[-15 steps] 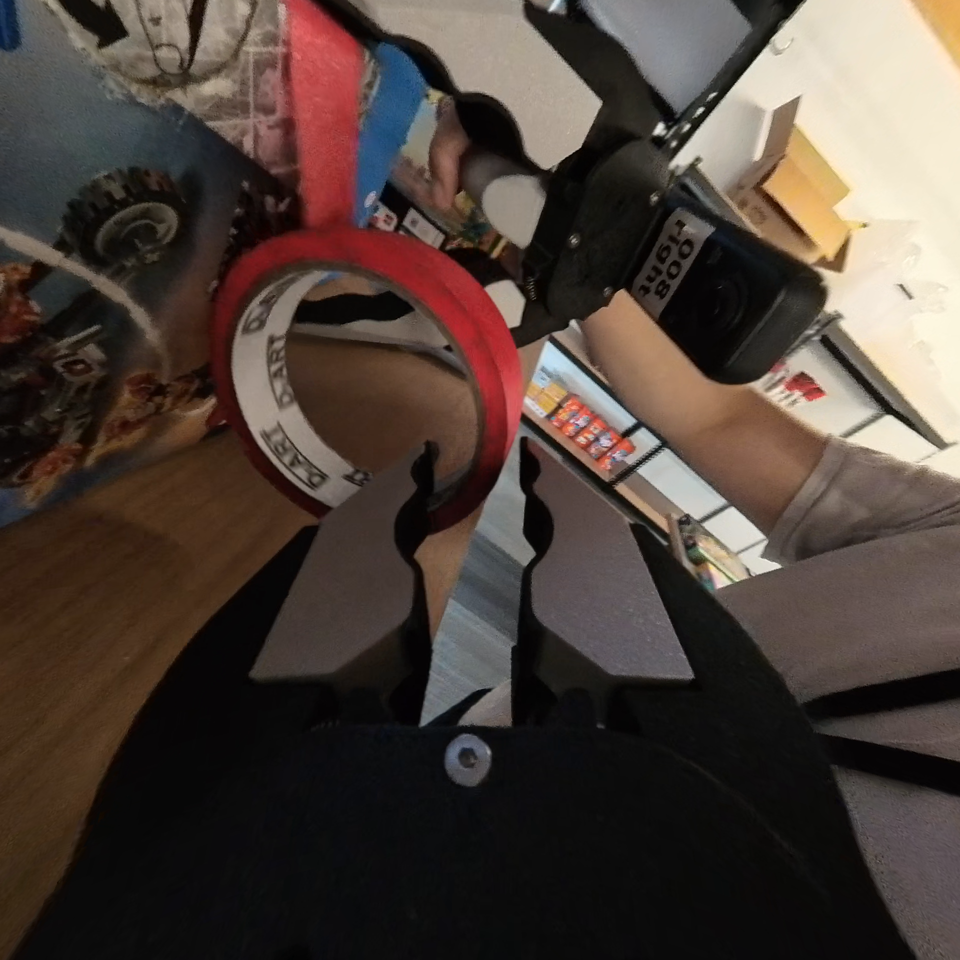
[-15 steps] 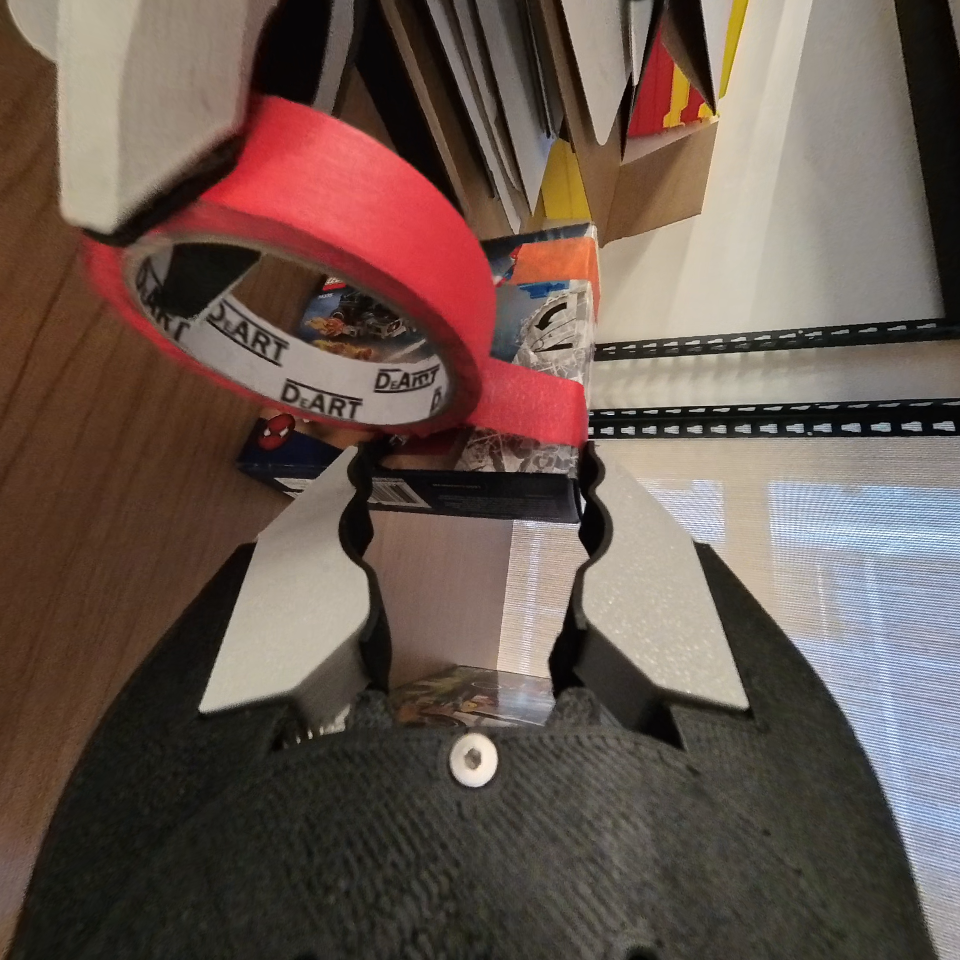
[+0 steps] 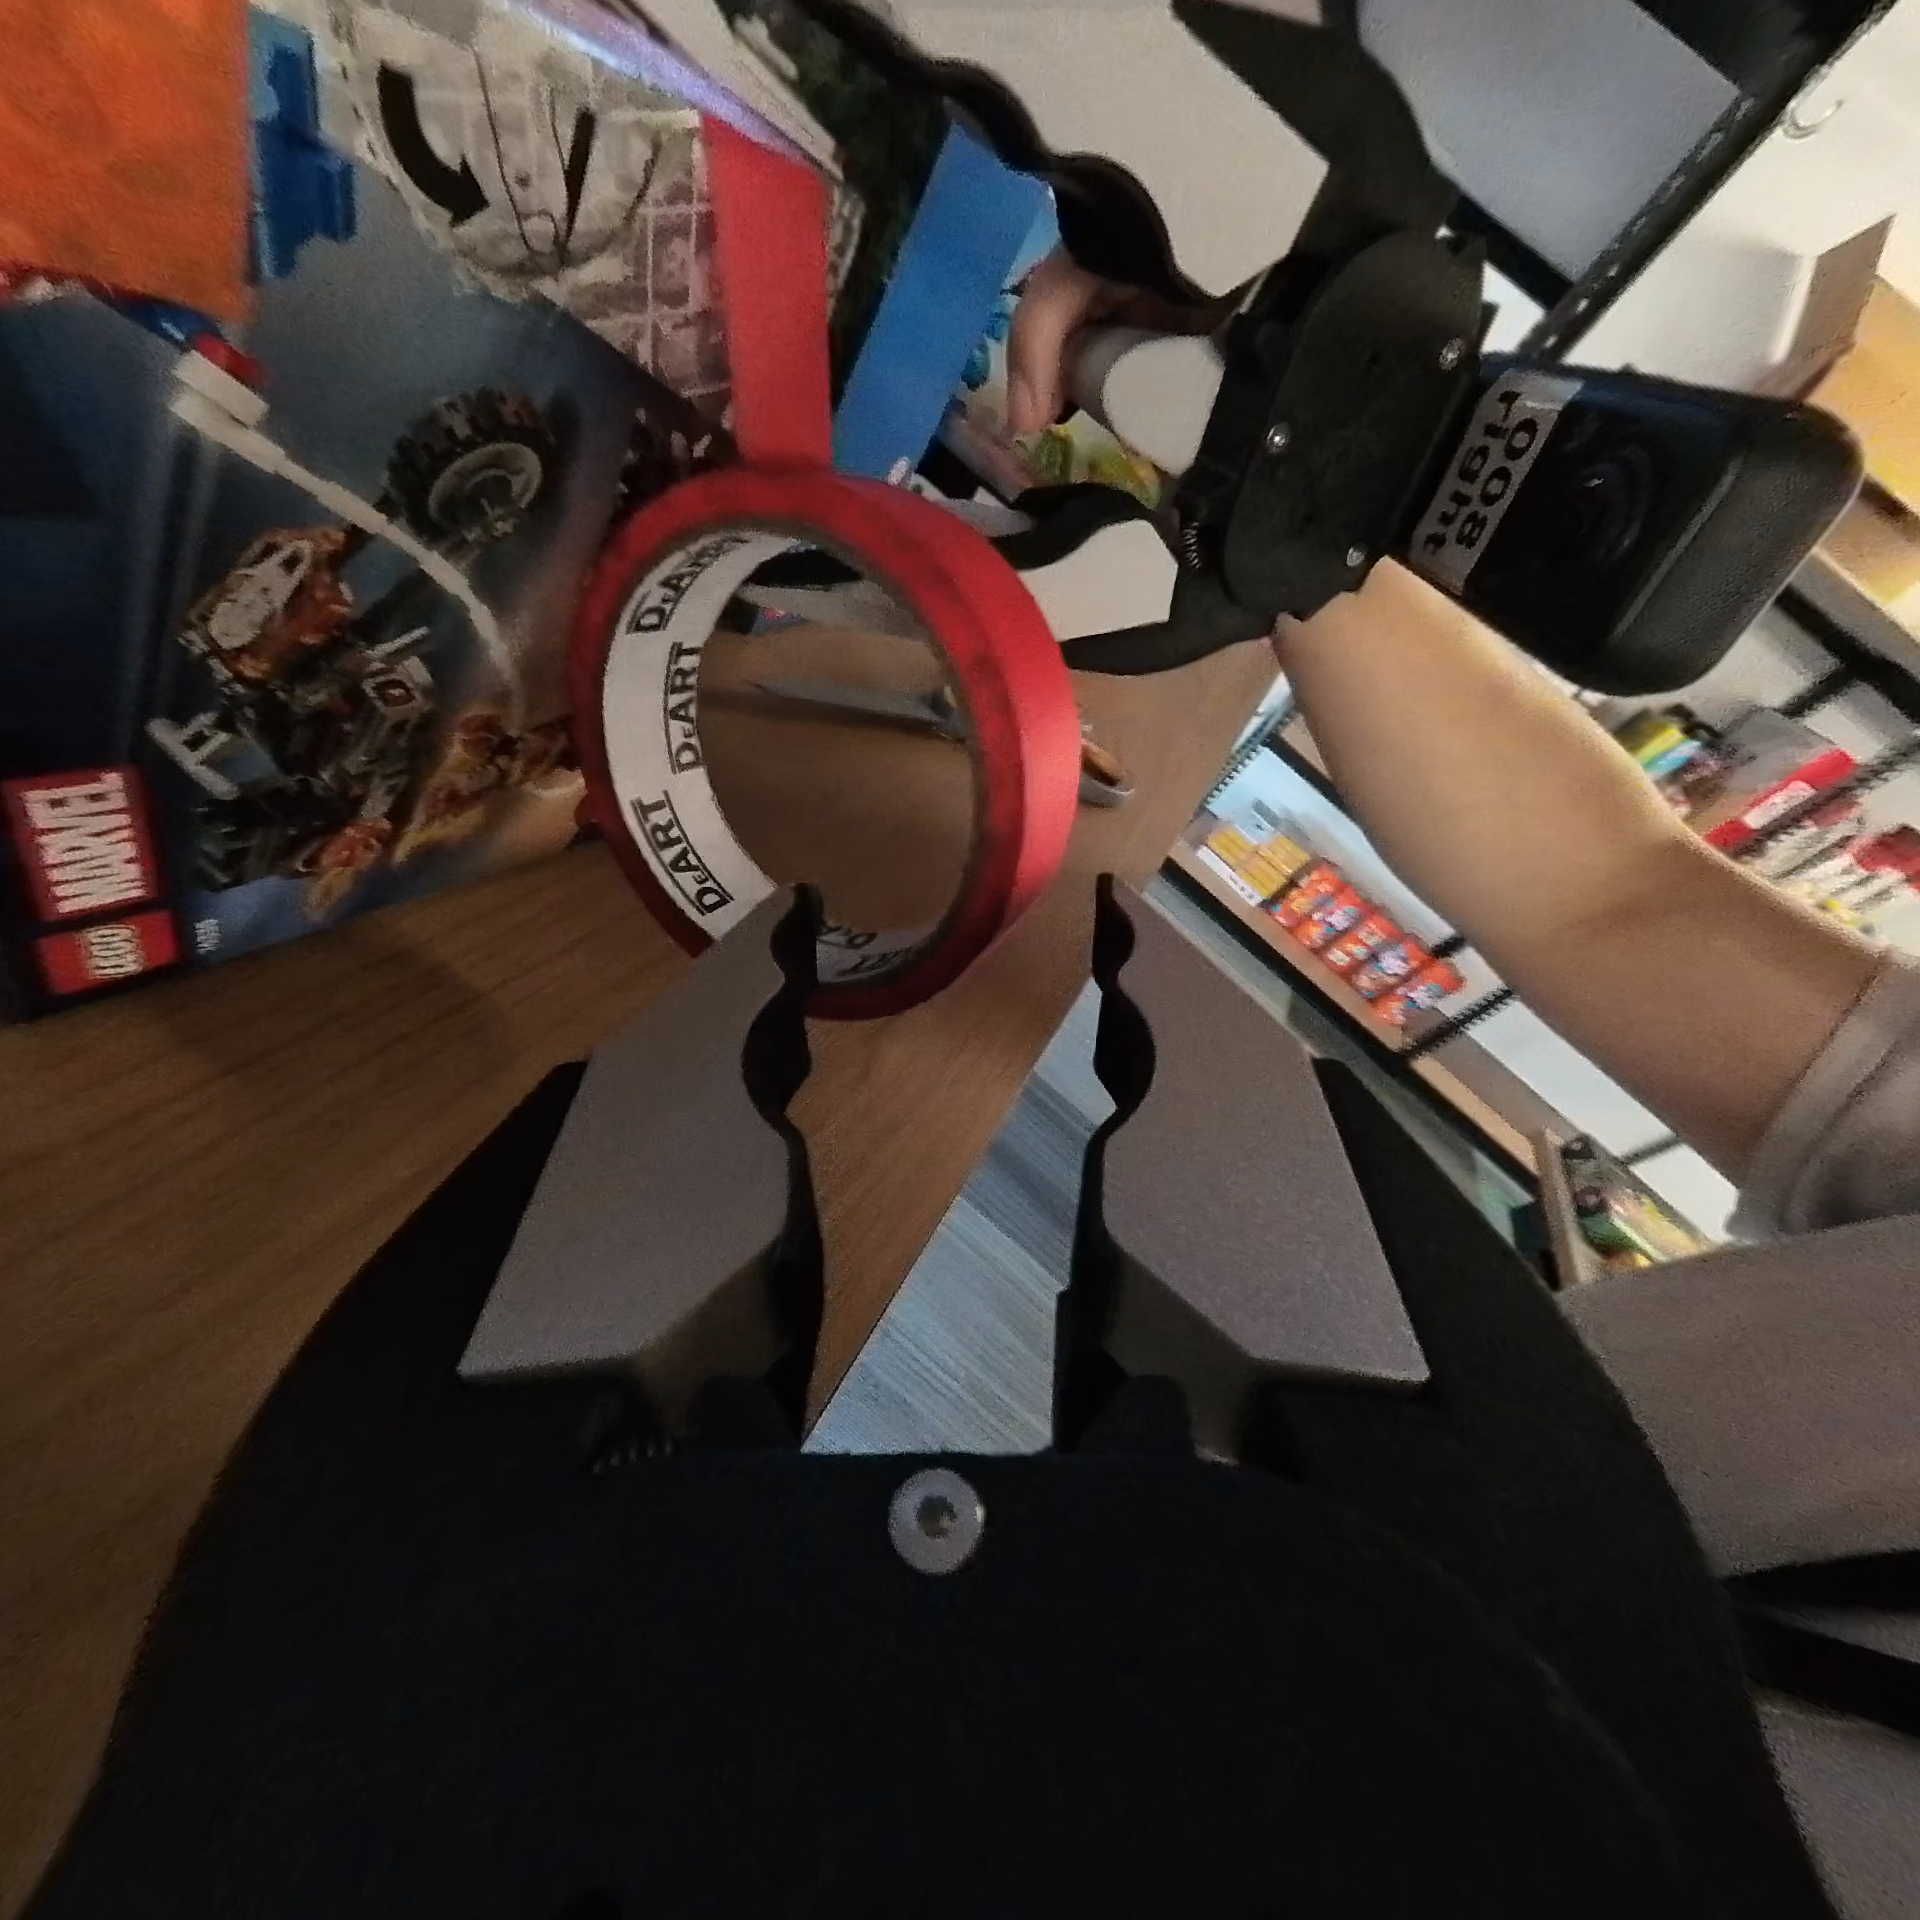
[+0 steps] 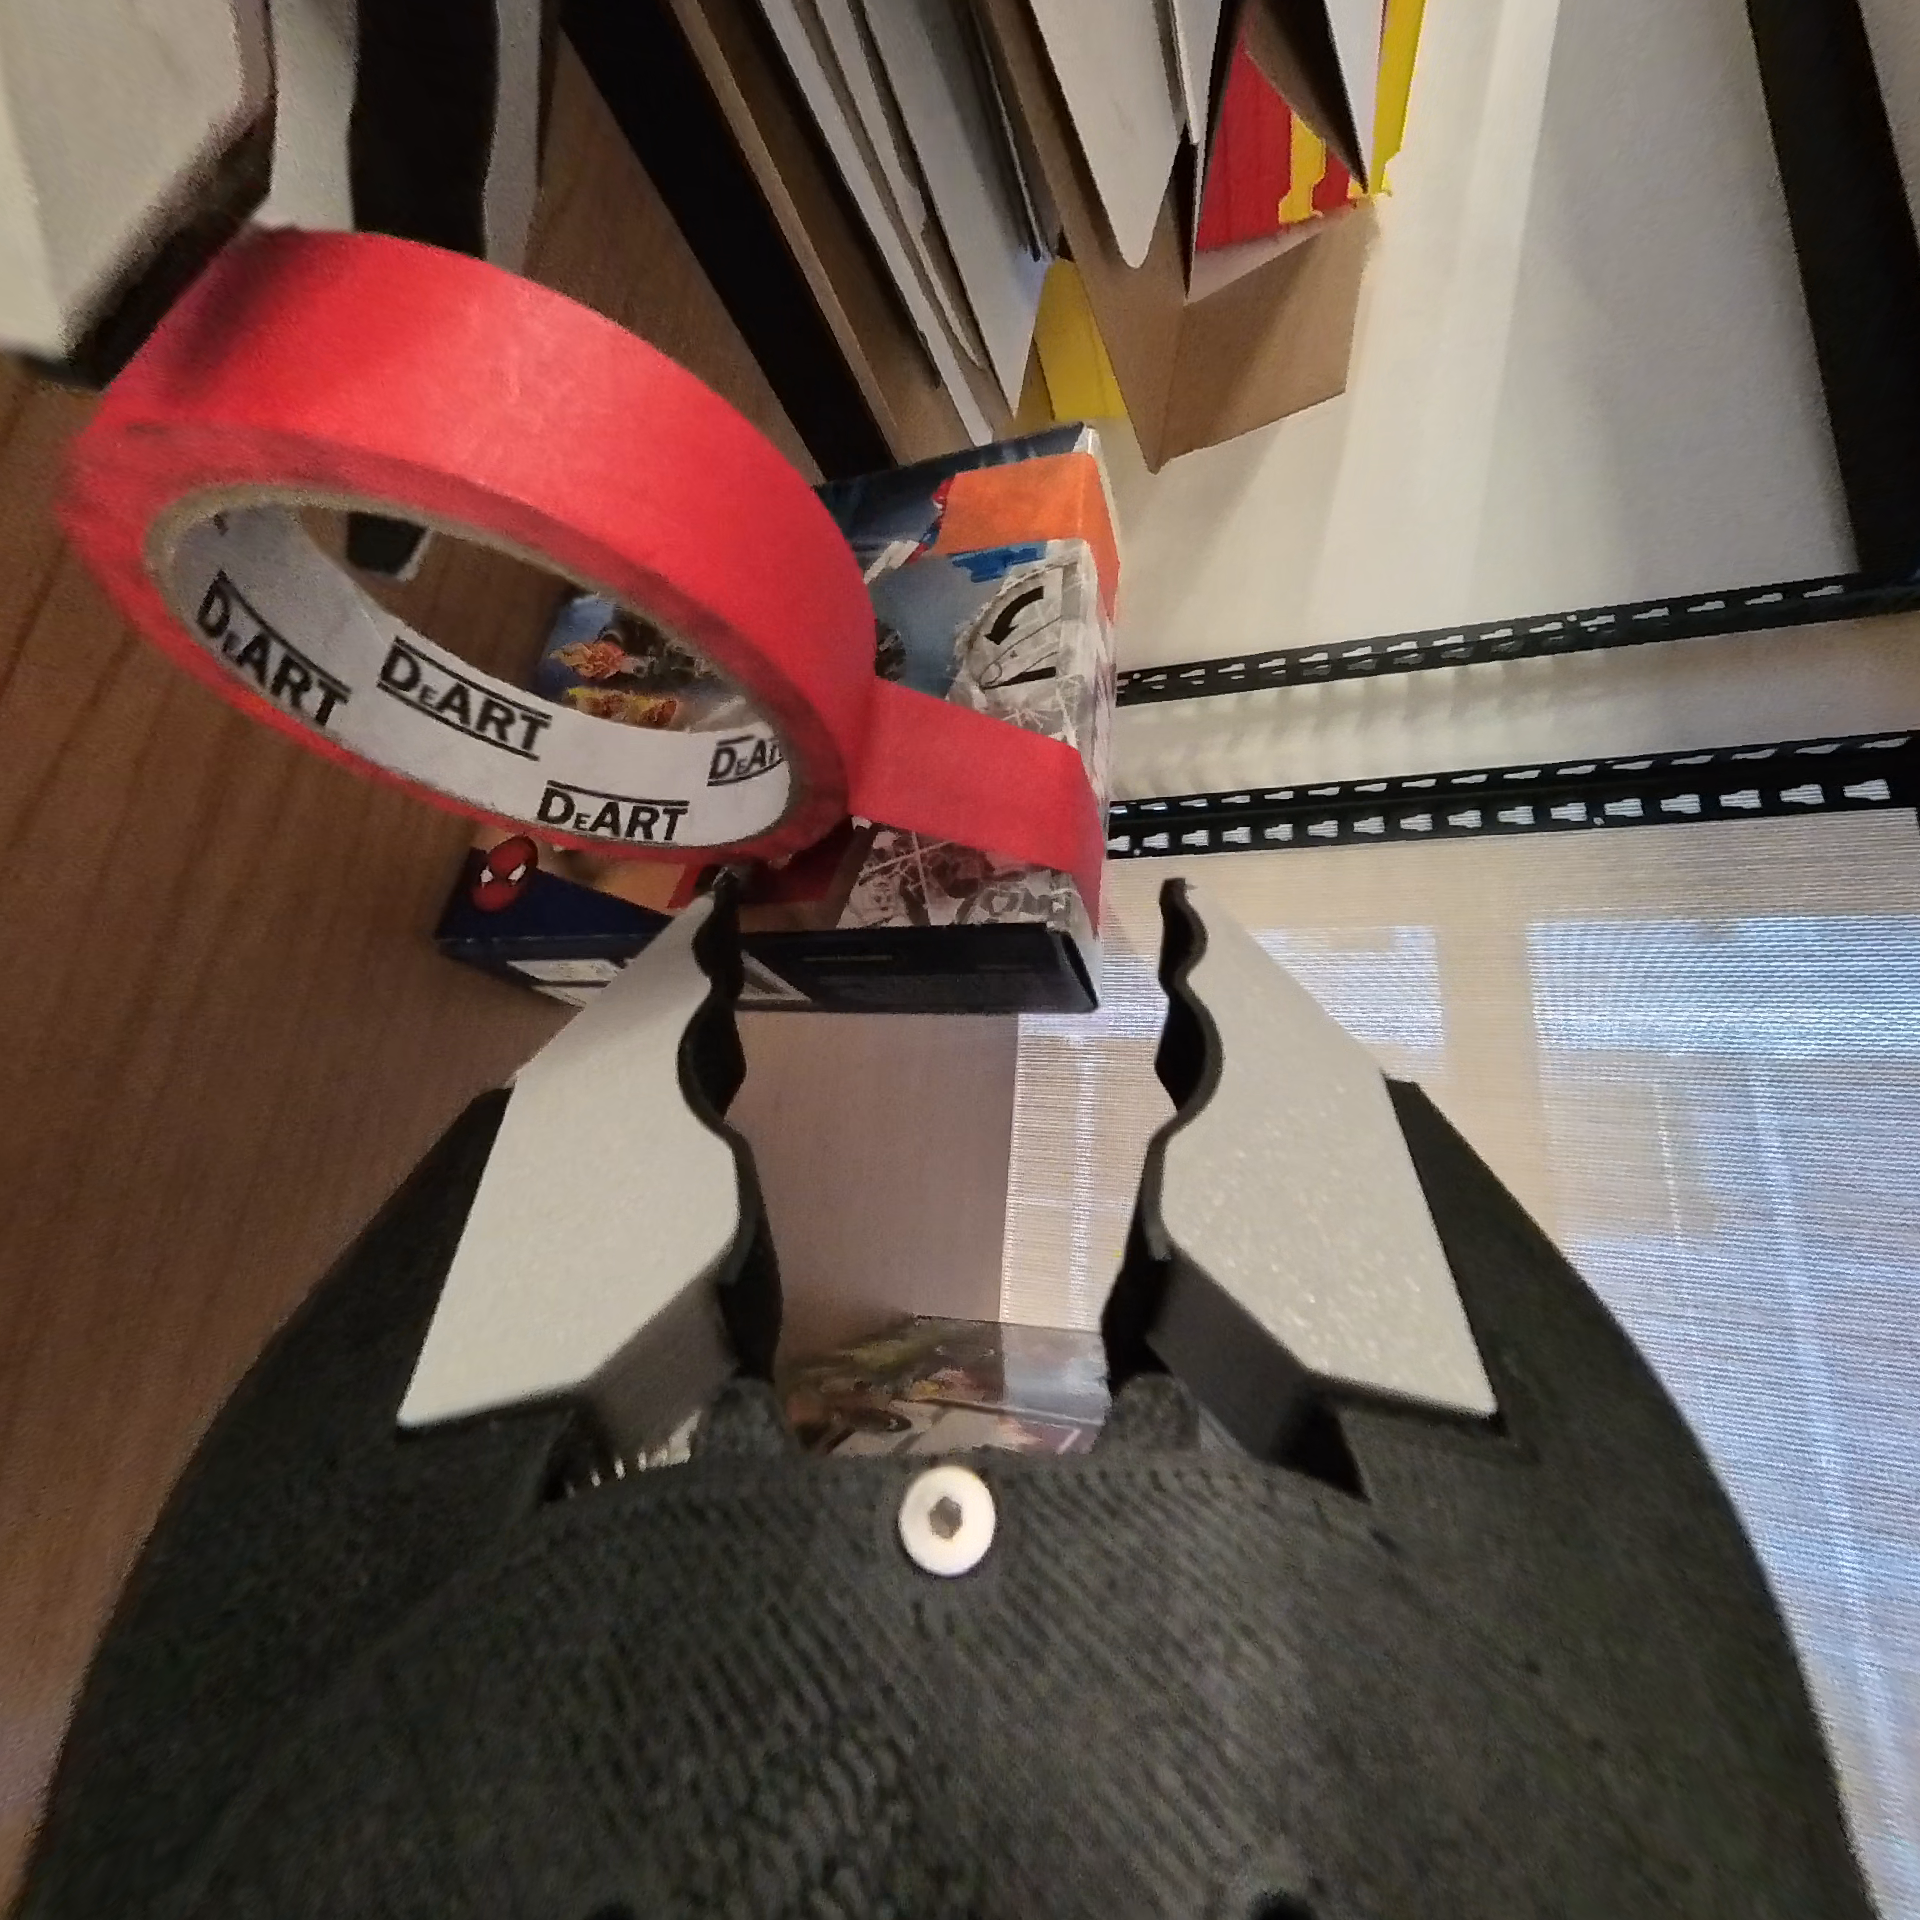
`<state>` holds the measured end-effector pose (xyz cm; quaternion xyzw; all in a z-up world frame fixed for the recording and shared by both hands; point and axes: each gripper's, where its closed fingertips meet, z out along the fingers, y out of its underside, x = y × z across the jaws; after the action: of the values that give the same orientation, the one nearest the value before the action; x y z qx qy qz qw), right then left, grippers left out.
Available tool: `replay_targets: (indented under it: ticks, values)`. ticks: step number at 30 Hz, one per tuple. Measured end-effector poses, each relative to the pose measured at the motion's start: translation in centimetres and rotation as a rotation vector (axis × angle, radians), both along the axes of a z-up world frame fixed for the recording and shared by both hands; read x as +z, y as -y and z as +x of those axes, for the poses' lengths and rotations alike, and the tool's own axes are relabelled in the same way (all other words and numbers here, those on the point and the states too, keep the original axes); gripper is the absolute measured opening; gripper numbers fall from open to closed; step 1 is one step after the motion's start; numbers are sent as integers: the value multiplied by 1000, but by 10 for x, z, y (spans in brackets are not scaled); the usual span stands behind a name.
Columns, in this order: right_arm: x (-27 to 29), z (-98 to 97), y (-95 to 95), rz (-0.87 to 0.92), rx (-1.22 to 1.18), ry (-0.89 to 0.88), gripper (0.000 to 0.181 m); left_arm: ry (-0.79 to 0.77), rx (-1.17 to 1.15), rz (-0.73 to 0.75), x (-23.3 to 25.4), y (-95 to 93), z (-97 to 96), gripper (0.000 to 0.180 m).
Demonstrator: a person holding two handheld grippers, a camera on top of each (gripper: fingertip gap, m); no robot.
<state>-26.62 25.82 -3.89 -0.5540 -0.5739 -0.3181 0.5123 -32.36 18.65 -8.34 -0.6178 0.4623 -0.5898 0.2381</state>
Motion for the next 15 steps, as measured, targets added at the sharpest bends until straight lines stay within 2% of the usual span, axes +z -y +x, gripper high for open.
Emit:
replay_targets:
  ticks: [11,15]
  values:
    - [4,14,16,15,-26,-41,80,49,95,45,17,-8,-9,56]
    - [12,24,32,8,-42,-148,76,54,155,122,23,-18,-10,57]
